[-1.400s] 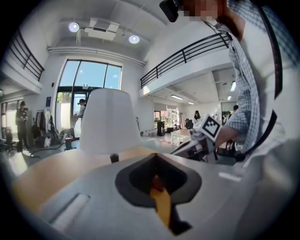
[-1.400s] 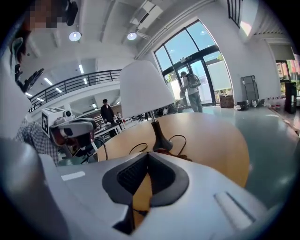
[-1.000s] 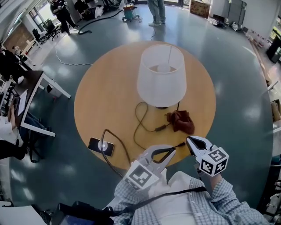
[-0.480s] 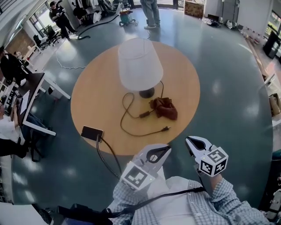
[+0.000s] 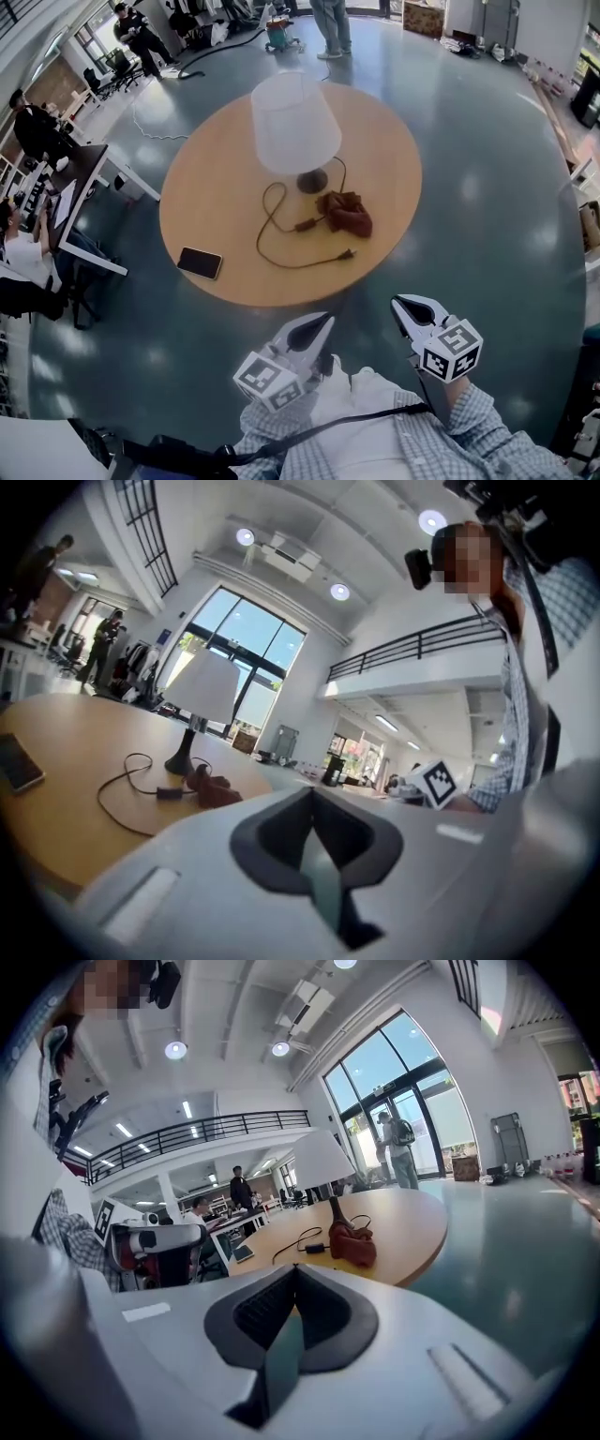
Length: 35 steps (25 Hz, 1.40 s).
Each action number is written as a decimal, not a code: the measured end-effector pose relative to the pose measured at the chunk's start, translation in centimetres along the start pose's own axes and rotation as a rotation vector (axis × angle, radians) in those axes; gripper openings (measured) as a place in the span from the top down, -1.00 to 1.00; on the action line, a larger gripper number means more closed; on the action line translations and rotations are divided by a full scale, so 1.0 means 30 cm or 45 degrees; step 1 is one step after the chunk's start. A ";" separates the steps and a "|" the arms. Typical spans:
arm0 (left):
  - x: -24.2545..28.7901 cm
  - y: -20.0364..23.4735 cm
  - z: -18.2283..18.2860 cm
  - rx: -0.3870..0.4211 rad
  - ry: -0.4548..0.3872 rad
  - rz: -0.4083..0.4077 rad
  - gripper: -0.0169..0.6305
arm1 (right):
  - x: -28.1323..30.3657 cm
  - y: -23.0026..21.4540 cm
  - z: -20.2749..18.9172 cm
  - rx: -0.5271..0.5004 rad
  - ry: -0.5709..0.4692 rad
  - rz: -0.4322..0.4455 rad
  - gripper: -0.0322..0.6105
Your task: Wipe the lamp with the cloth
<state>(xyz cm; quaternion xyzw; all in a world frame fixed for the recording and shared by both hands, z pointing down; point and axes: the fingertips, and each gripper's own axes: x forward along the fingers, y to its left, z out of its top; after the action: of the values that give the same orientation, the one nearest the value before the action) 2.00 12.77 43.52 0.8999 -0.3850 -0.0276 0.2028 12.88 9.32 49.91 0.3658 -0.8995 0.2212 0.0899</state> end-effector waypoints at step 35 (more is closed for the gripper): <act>-0.056 0.118 -0.023 0.060 0.046 -0.106 0.93 | 0.208 0.209 0.073 -0.078 -0.020 0.113 0.89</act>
<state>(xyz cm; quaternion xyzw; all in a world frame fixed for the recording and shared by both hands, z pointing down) -1.44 12.00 45.34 0.9200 -0.3441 -0.0104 0.1870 4.03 8.42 47.91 0.3244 -0.9219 0.1944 0.0843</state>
